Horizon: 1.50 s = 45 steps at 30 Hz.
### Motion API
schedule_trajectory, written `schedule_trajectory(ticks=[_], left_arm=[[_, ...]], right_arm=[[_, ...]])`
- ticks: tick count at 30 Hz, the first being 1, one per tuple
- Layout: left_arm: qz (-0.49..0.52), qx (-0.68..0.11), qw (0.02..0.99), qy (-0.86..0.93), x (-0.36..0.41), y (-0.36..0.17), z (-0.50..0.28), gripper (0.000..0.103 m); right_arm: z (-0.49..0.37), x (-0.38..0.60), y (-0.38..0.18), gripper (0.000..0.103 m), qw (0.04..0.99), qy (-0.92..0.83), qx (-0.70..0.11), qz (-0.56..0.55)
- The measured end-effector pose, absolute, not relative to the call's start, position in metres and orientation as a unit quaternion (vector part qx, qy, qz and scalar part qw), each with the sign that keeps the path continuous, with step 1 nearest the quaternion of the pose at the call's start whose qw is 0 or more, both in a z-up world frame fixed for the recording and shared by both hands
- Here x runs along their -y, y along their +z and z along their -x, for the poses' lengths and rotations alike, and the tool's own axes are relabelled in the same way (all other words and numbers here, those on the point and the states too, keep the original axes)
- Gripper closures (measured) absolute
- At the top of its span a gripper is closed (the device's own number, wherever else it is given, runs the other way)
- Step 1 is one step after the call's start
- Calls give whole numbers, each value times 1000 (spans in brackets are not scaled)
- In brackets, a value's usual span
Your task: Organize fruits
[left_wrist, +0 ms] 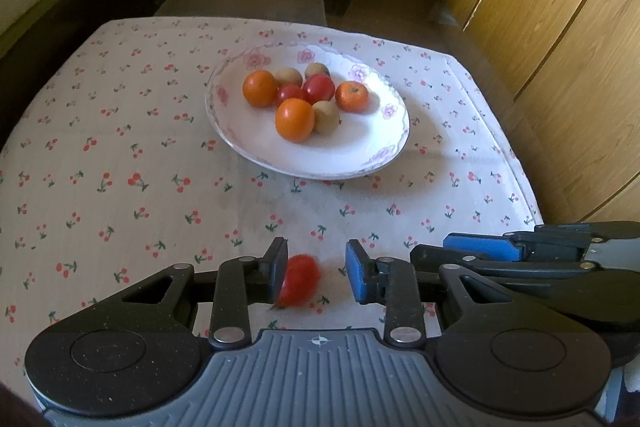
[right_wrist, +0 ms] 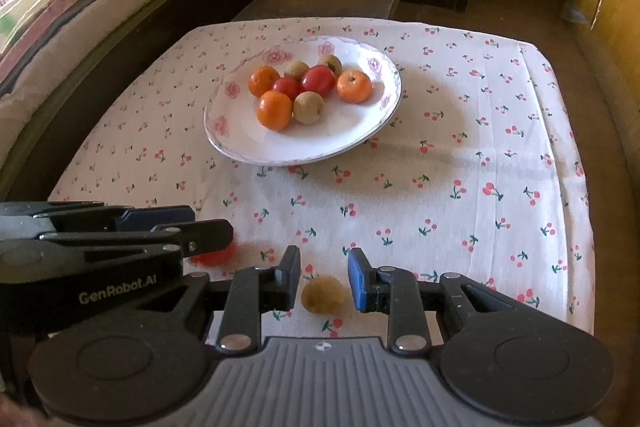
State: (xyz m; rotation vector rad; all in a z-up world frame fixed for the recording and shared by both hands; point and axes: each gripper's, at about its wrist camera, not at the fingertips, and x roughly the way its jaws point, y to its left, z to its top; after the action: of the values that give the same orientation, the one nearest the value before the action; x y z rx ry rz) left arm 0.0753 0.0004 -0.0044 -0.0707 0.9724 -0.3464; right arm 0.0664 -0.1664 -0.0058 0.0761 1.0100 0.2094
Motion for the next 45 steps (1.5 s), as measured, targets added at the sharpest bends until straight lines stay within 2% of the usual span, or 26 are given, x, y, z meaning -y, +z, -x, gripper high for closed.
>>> schedule_trajectory(ticks=[34,38,42,45], left_arm=[[27,-495,855,-152,9,-32,-123,51],[14,-493,855,-157,13,-33,-121,52],[18,-495,854,-161,14,-31,-119,62],[21,-496,852,-170,14,-29,-116,63]], right_arm=[[-73,164,-30,73,848,93,-520,-32],[-72,165,-29,74,849,90,-520,-27],[-67,165,-29,74,850,87,-520,-21],[-64,169,-28,74,850,78,-521,-29]])
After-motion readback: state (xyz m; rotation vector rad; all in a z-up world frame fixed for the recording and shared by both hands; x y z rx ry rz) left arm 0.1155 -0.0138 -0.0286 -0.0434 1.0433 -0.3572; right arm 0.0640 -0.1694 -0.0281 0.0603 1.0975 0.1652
